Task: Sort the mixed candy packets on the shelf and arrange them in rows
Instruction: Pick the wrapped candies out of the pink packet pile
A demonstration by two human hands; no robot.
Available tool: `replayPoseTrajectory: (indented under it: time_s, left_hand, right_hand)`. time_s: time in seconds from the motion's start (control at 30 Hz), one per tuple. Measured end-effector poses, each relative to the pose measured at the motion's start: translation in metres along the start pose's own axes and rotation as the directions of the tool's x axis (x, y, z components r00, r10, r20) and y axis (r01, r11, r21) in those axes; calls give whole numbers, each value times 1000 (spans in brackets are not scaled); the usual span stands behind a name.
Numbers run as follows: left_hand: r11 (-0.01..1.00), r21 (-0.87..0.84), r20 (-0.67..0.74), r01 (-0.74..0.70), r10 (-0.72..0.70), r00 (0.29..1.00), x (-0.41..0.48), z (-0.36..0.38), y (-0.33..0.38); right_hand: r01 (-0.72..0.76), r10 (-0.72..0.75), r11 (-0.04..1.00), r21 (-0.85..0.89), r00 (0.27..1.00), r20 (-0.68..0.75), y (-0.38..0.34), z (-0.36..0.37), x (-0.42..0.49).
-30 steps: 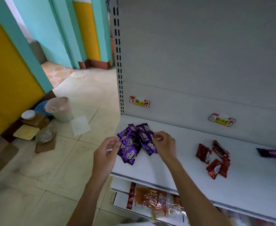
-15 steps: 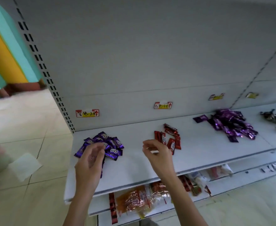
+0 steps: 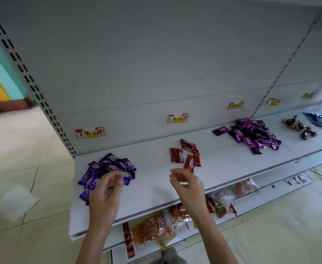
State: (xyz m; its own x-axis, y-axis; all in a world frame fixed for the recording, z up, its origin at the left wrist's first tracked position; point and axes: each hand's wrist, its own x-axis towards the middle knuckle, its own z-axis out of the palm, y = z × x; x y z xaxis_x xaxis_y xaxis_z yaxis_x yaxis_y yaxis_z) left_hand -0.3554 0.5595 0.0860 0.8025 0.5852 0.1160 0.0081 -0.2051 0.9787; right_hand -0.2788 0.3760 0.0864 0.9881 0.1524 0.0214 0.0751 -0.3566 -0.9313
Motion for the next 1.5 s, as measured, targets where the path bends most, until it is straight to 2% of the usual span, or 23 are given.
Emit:
replayPoseTrajectory:
  time_s: [0.33, 0.53, 0.67, 0.73, 0.83, 1.0, 1.1, 1.27, 1.4, 1.5]
  left_hand:
    - [987, 151, -170, 48, -22, 985, 4, -52, -27]
    - [932, 337, -116, 133, -99, 988, 13, -70, -79]
    - [867, 482, -51, 129, -119, 992, 13, -77, -118]
    - [818, 570, -31, 84, -81, 996, 17, -79, -129]
    - [767, 641, 1, 18, -24, 1000, 23, -83, -138]
    - [792, 610, 31, -28, 12, 999, 30, -87, -137]
    - [803, 588, 100, -99, 49, 994, 34, -86, -136]
    - [777, 619, 117, -118, 58, 991, 45, -84, -139]
    - [840, 534, 78, -98, 67, 995, 50, -83, -136]
    - [872, 478, 100, -109, 69, 993, 52, -81, -131]
  right_hand:
    - [70, -73, 997, 24, 984, 160, -8, 52, 20]
    - [135, -78, 985, -108, 905, 418, 10, 99, 49]
    - [340, -153, 913, -226, 799, 582, 31, 134, 52]
    - [442, -219, 864, -240, 761, 611, 36, 147, 46]
    - [513, -290, 803, -303, 781, 552, 41, 163, 34]
    - [372, -179, 837, -401, 879, 442, 43, 183, 26]
    - [301, -167, 889, -345, 915, 367, 43, 186, 27]
    - [248, -162, 941, -229, 927, 337, 42, 179, 27]
    - [177, -111, 970, -165, 931, 348, 40, 171, 37]
    - [104, -56, 988, -116, 931, 360, 42, 166, 48]
